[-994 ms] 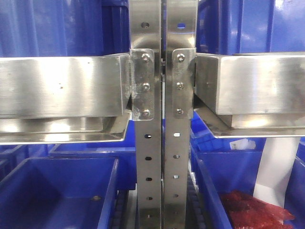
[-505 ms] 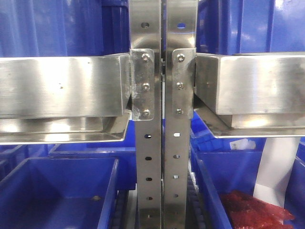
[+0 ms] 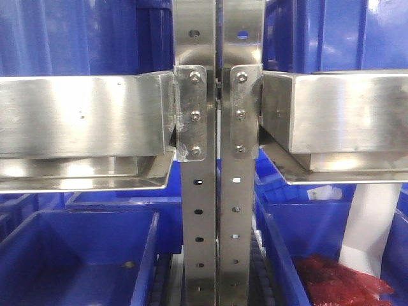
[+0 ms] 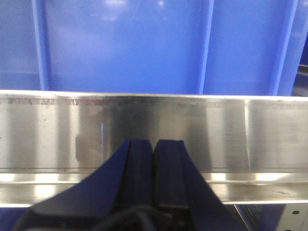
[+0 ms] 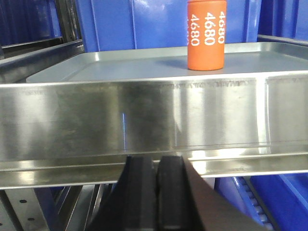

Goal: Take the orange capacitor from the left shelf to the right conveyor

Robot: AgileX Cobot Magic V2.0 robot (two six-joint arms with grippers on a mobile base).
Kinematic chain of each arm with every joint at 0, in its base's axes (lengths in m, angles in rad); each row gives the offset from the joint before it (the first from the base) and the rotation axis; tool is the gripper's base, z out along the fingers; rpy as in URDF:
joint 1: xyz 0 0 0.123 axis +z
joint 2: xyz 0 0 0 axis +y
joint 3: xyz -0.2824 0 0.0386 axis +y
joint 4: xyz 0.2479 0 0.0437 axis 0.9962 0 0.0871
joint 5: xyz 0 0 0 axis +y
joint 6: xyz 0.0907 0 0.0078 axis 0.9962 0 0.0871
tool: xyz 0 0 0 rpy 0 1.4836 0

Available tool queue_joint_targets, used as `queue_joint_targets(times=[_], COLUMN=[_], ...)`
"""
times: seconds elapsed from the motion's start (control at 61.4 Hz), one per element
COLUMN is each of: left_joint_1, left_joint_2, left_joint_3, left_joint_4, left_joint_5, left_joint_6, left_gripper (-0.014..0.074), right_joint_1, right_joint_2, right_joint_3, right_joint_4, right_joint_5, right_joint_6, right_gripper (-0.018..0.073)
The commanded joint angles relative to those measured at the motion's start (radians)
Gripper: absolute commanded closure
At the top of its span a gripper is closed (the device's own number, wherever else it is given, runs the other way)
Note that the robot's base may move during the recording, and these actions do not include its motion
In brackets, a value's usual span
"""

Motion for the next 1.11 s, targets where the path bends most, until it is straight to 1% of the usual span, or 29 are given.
queue_joint_targets(times=[0.0,0.098,0.179,0.342,0.424,0.538,0.57,0.652,0.717,0.766,0.815,0.896,0.978,1.092], left_joint_1=[0.003,0.003,0.003,0.003,0.003,0.003,0.003,0.003,0.003,0.003,0.003,0.003,0.003,0.003], left_joint_2=[-0.011,-0.011,-0.011,-0.011,-0.011,-0.011,-0.011,-0.011,-0.011,-0.011,-0.011,-0.011,-0.011,-0.011], left_joint_3=[-0.005,-0.005,-0.005,-0.005,-0.005,-0.005,-0.005,-0.005,-0.005,-0.005,-0.005,-0.005,-0.005,-0.005], left_joint_4=[-0.002,-0.002,-0.002,-0.002,-0.002,-0.002,-0.002,-0.002,-0.002,-0.002,-0.002,-0.002,-0.002,-0.002], left_joint_5=[-0.084,-0.084,-0.084,-0.084,-0.084,-0.084,-0.084,-0.084,-0.084,-0.084,-0.084,-0.084,-0.084,-0.084], left_joint_6=[0.000,0.000,0.000,0.000,0.000,0.000,0.000,0.000,0.000,0.000,0.000,0.000,0.000,0.000], left_gripper=[0.0723,0.0723,0.0723,0.0723,0.0723,0.0723,0.0723,0.0723,0.0723,0.0723,0.0723,0.0723,0.0723,0.0723], right_joint_1=[-0.005,-0.005,-0.005,-0.005,-0.005,-0.004,-0.003,0.002,0.002,0.002,0.002,0.001,0.001,0.000], right_joint_2=[-0.015,-0.015,-0.014,0.009,0.065,0.185,0.231,0.336,0.422,0.487,0.556,0.642,0.725,0.789], right_joint_3=[-0.003,-0.023,-0.078,-0.268,-0.377,-0.509,-0.539,-0.608,-0.641,-0.660,-0.674,-0.691,-0.704,-0.723], right_joint_4=[0.000,0.000,0.000,0.000,-0.005,-0.017,-0.020,-0.031,-0.038,-0.044,-0.051,-0.055,-0.055,-0.056], right_joint_5=[-0.128,-0.187,-0.179,-0.040,0.054,0.123,0.132,0.146,0.142,0.135,0.119,0.085,0.041,0.009], right_joint_6=[-0.006,-0.004,-0.003,-0.003,-0.003,-0.003,-0.003,-0.003,-0.003,-0.003,-0.004,-0.004,-0.004,-0.004], right_gripper=[0.0522,0.0522,0.0522,0.0522,0.0521,0.0503,0.0473,0.0360,0.0236,0.0125,0.0038,-0.0055,-0.0045,-0.0045])
